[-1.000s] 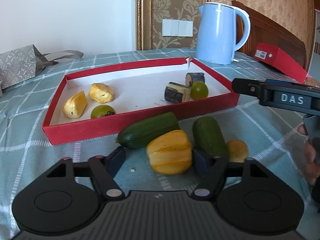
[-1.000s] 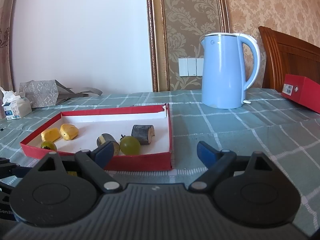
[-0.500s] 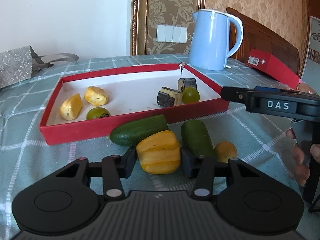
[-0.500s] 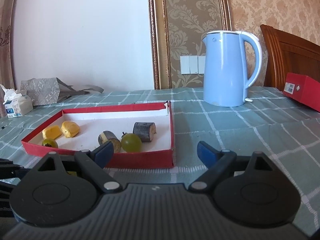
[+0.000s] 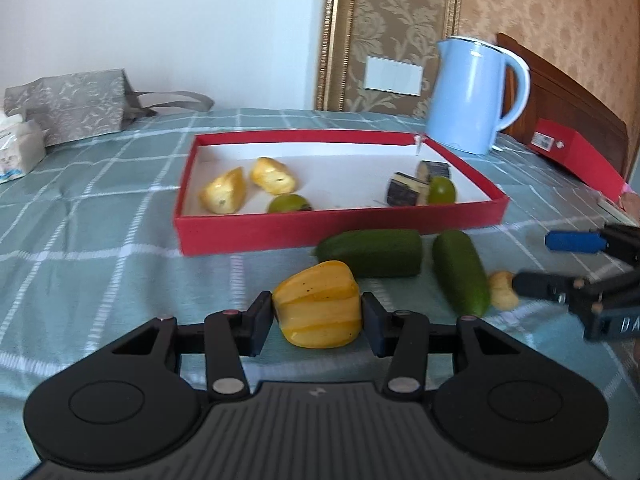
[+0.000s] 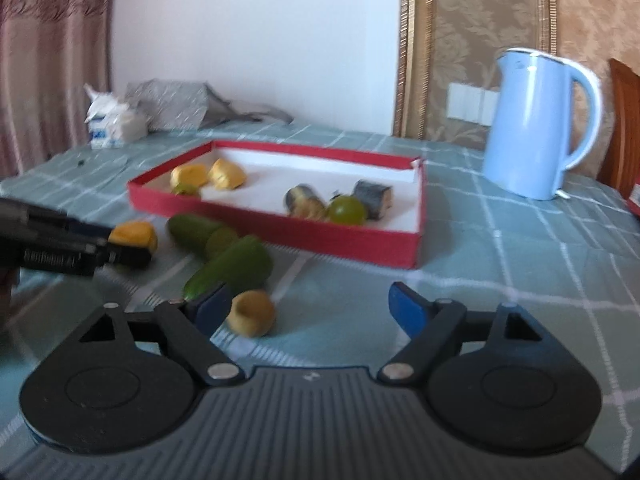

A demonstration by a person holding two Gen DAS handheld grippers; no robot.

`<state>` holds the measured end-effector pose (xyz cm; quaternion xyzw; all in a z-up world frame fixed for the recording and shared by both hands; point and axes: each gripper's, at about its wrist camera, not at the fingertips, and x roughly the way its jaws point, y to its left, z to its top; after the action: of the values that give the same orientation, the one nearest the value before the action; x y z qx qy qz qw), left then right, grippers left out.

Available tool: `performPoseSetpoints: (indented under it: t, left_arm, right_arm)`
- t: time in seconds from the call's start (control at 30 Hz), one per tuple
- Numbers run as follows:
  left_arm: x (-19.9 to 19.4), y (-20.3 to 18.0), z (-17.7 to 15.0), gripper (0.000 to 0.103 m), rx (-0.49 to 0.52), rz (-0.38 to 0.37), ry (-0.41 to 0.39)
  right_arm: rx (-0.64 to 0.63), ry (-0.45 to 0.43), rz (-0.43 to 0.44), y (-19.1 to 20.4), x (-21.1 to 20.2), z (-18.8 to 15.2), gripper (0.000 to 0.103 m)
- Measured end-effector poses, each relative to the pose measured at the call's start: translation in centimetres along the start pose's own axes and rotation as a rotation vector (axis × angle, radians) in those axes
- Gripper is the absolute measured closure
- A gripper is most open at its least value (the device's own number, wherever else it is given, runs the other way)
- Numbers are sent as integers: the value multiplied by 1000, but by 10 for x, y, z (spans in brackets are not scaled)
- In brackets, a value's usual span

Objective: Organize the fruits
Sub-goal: 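Grasp the small tan round fruit with the right tool while left holds the jackfruit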

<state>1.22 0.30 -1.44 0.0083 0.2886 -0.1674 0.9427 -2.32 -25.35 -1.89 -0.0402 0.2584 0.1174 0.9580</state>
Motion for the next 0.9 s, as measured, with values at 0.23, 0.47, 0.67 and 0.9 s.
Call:
performPoseSetpoints:
  t: [0.23, 0.47, 0.67, 0.9]
  left_arm:
    - [0, 11, 1, 56, -29, 7, 1]
    - [3, 18, 4, 56, -54, 34, -3]
    - [6, 23, 5, 56, -67, 45, 0]
    - [7, 24, 5, 56, -74, 42, -1]
  right_arm:
    - [-95, 38, 28, 23, 6, 0, 37]
    - [-93, 96, 88, 23, 18, 3, 76]
    - [-84, 84, 66, 22, 18, 4, 77]
    - [-29, 39, -100, 10, 17, 7, 76]
